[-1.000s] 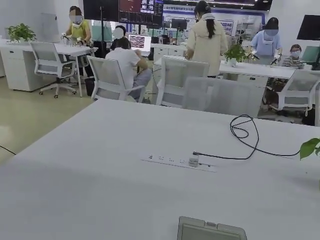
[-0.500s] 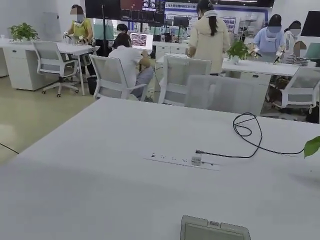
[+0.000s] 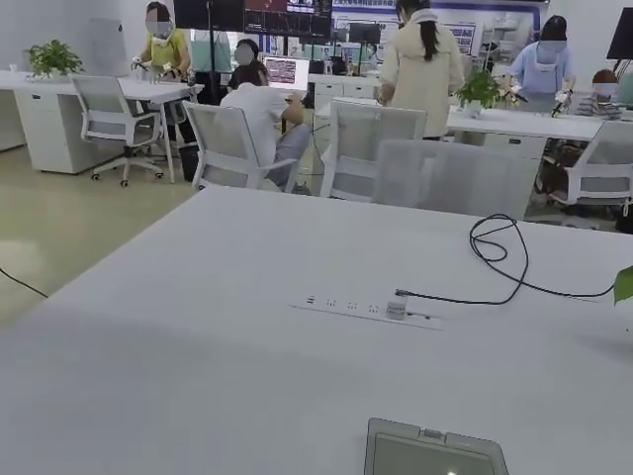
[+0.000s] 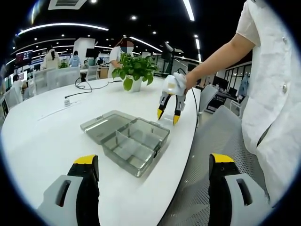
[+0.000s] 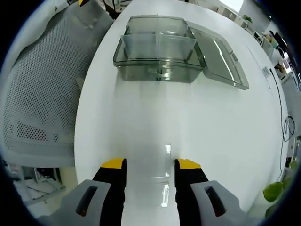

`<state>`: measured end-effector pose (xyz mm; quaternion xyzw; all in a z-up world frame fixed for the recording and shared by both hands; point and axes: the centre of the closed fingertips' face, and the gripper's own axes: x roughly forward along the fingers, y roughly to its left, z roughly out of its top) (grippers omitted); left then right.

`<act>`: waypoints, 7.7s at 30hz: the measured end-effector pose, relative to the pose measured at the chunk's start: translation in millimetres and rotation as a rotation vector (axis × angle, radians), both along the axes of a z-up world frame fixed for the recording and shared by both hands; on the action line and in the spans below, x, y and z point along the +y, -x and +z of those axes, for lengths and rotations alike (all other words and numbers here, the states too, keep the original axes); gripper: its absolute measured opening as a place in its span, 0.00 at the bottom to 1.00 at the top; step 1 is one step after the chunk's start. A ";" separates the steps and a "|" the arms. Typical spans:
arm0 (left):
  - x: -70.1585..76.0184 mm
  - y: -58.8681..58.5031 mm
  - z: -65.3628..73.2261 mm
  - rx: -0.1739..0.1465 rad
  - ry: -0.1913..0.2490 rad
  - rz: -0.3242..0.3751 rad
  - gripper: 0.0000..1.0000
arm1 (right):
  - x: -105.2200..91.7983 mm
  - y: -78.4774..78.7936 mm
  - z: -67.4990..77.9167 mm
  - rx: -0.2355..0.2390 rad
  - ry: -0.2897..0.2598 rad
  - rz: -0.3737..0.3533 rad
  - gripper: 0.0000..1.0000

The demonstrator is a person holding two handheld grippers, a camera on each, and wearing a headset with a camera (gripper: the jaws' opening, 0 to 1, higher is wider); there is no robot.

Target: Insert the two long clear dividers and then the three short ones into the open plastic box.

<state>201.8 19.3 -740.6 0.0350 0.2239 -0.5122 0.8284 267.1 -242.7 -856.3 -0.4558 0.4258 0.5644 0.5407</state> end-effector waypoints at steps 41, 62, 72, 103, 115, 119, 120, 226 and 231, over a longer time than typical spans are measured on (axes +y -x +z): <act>-5.0 -15.2 34.1 -0.011 0.069 0.041 0.96 | 42.4 -3.9 97.9 -0.147 -0.220 -0.144 0.33; -49.2 -39.4 84.4 0.258 0.396 0.186 0.76 | 122.3 20.6 173.7 -0.296 -0.344 -0.042 0.33; -67.8 -41.8 85.6 0.407 0.488 0.214 0.63 | 142.7 32.1 184.8 -0.341 -0.347 0.013 0.33; -109.2 -19.1 72.4 0.611 0.487 0.156 0.00 | 166.0 46.9 192.1 -0.361 -0.316 0.073 0.33; -110.9 -19.6 70.5 0.610 0.475 0.177 0.00 | 164.3 46.6 190.5 -0.372 -0.296 0.084 0.33; -110.3 -20.9 70.9 0.618 0.482 0.187 0.00 | 164.6 45.8 190.9 -0.374 -0.297 0.086 0.33; -110.0 -21.2 71.1 0.619 0.484 0.189 0.00 | 164.9 45.4 191.3 -0.377 -0.296 0.087 0.33; -87.5 27.3 75.2 0.043 0.251 -0.198 0.19 | 169.2 90.2 224.6 0.297 -0.552 0.006 0.03; -77.9 22.1 71.2 0.039 0.238 -0.164 0.24 | 171.2 83.5 227.4 0.278 -0.565 -0.008 0.03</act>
